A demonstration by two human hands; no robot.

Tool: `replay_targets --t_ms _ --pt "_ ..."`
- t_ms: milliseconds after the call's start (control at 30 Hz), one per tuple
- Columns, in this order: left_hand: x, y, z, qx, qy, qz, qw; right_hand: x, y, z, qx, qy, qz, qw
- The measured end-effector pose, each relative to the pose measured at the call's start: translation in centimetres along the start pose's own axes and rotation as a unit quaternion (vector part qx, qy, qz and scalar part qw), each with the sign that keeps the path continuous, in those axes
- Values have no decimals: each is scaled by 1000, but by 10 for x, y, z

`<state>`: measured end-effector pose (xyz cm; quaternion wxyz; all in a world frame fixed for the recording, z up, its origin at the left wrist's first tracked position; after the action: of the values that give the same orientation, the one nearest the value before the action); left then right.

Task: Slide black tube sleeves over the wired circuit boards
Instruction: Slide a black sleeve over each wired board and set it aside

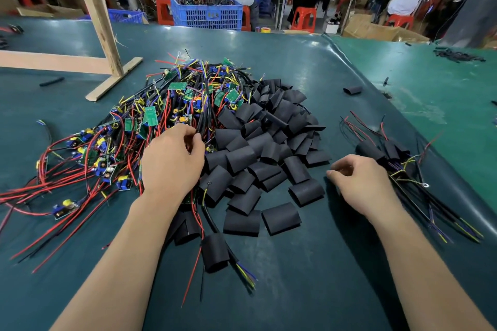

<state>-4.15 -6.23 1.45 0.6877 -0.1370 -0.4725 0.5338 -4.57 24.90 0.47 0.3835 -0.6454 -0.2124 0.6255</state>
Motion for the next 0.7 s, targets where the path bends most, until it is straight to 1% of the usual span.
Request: replay_targets --t_ms 100,200,300,333,367,400,433,467,533,567,633,667,700 --pt "3 -4 0 35 16 -11 999 -9 11 -5 -22 -51 -36 998" --pt "3 -10 1 47 18 -34 998 -14 14 -6 -46 -82 -5 996" --pt "-4 -15 8 36 -28 -67 997 -15 8 -5 -45 -98 42 993" --pt "-5 -19 10 40 -52 -107 992 -16 8 -6 -60 -102 44 992" --pt "-7 -23 13 43 -89 -177 979 -17 9 -8 -78 -109 34 990" --pt "-8 -26 16 38 -136 -264 954 -19 12 -10 -93 -117 16 989" --pt "-9 -29 17 22 -189 -354 916 -22 16 -13 -104 -126 -3 987" --pt "-10 -32 19 -2 -236 -434 870 -25 19 -16 -112 -135 -14 984" --pt "-10 -35 21 -56 -298 -541 785 -32 26 -20 -124 -152 -7 980" --pt "-9 -36 22 -77 -315 -581 746 -34 28 -21 -124 -159 0 979" --pt "-6 -38 23 -89 -339 -645 679 -35 28 -21 -101 -170 7 980" --pt "-5 -39 24 -85 -339 -673 652 -35 27 -20 -87 -174 15 981" --pt "-4 -39 25 -73 -321 -693 641 -35 26 -20 -75 -177 28 981"
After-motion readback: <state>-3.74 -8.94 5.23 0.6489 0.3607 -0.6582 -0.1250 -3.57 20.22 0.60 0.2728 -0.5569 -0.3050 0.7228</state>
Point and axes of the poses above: each hand's wrist, its own z-axis towards the middle knuckle, its own y-axis out of the palm, x = y × z, the point moved 2 cm from there along z, towards the middle knuckle, and after that the axes turned 5 degrees about z, right-handed, at the moved point
